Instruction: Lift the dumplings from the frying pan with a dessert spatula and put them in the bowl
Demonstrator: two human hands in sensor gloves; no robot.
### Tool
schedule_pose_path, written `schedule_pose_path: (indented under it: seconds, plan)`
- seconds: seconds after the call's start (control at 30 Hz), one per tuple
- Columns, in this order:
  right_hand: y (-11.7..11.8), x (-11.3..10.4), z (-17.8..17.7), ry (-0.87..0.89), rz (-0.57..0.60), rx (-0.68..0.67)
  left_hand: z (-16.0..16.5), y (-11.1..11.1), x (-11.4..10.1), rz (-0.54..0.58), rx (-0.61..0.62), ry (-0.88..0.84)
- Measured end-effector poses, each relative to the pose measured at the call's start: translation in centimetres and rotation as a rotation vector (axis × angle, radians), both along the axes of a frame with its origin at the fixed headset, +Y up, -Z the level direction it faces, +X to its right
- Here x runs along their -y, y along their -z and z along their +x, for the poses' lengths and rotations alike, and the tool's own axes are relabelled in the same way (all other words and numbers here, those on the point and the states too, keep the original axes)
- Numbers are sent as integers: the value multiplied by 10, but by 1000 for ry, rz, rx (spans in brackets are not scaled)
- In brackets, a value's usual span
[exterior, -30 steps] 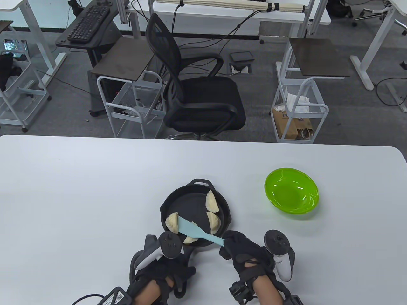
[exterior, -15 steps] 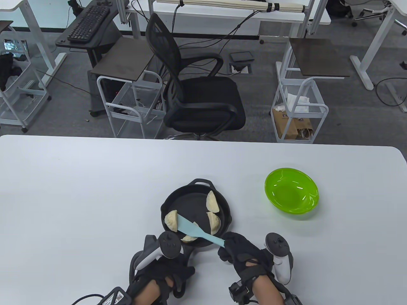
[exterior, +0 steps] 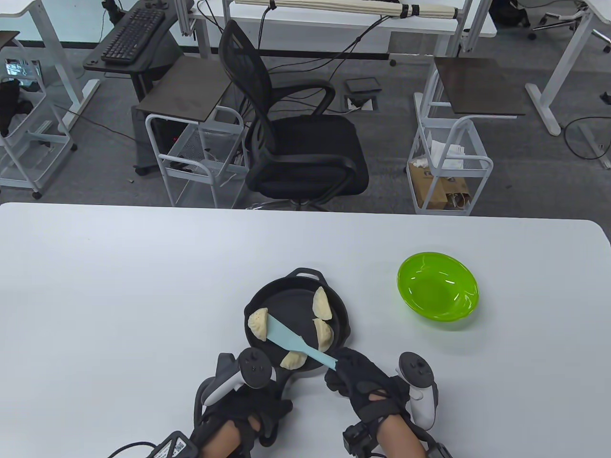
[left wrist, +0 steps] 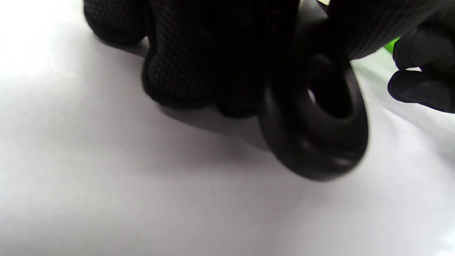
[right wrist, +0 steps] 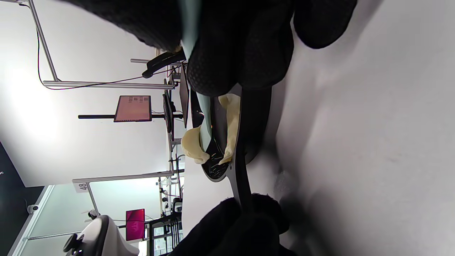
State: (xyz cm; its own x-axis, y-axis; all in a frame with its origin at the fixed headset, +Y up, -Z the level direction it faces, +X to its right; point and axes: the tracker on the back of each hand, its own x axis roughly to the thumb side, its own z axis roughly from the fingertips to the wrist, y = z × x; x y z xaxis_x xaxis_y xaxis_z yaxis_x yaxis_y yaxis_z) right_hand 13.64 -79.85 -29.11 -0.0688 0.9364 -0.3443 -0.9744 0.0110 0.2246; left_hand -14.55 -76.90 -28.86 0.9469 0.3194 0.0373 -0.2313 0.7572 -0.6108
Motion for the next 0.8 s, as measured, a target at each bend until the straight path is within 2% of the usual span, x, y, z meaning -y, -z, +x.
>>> schedule_pose_path:
  seconds: [0.8]
  plan:
    - [-6,-8,10,106,24,113,0,0,1,1,4,3]
